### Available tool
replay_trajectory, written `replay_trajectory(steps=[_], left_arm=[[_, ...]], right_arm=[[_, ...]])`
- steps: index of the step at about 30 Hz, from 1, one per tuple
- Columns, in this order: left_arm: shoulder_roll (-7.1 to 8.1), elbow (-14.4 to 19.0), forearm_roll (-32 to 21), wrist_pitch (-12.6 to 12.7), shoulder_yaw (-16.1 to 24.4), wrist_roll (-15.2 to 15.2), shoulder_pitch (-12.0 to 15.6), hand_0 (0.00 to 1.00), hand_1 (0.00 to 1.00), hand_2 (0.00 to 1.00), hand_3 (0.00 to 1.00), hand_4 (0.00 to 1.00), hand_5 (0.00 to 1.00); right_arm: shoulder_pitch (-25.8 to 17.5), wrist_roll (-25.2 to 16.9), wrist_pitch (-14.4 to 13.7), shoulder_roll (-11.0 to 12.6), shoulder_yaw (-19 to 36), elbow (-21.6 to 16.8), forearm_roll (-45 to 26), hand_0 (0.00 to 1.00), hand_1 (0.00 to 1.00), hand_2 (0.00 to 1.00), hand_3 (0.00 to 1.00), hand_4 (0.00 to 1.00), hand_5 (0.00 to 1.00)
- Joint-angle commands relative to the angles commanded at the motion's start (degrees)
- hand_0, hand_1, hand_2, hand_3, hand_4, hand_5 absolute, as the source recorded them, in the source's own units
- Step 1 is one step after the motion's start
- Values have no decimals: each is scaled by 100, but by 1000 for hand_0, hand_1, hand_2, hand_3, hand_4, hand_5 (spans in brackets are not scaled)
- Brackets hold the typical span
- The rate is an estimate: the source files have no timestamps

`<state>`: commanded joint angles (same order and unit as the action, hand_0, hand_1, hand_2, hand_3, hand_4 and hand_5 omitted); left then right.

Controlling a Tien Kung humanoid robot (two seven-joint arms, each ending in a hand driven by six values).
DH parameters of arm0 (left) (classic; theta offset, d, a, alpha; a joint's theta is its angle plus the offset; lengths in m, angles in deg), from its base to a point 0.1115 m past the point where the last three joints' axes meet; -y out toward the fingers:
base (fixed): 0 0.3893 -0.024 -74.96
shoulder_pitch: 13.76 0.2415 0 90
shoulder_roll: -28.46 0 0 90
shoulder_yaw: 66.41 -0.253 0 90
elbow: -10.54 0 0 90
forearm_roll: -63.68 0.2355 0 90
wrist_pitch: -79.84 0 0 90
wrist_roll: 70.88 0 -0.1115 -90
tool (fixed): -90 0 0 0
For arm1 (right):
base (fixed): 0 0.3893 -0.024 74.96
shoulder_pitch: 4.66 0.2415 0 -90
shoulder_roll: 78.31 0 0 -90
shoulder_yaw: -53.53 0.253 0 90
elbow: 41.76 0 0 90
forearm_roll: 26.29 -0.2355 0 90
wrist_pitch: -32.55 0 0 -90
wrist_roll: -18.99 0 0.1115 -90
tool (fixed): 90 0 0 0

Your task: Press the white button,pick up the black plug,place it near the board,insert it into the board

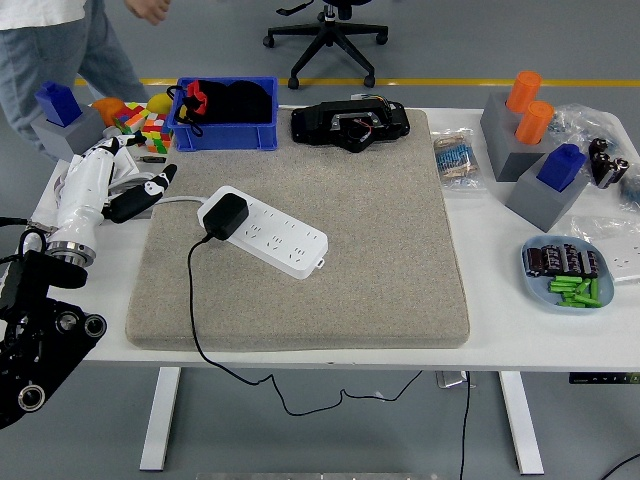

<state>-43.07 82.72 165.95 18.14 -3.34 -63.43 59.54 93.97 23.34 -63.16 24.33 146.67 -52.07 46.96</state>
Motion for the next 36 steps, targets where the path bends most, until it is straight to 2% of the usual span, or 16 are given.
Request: replay_trajectory(steps=[4,20,29,33,34,36], left_arm=[[-65,40,14,-31,261,22,76,950,933,859,788,819,668],[-144,188,86,-95,597,62,136,951,933,859,788,820,670],[-148,230,97,-111,554,63,160,952,933,860,788,819,661],[-149,237,105,-116,522,72,232,952,933,860,788,819,661],[-151,237,108,-120,523,77,252,953,934,860,788,816,654],[-150,239,107,-124,522,79,267,953,934,860,788,816,654]], right_arm=[[27,-11,10,-2,-39,0,-30,621,591,579,577,643,366],[12,3,37,46,-134,0,-83,622,591,580,577,644,368],[-118,-23,100,89,-132,0,-90,625,594,585,585,656,358],[-202,24,109,99,41,0,35,625,594,585,585,656,358],[-221,49,112,98,112,0,107,629,608,597,596,892,527],[-237,74,131,97,203,0,216,629,608,597,596,892,527]])
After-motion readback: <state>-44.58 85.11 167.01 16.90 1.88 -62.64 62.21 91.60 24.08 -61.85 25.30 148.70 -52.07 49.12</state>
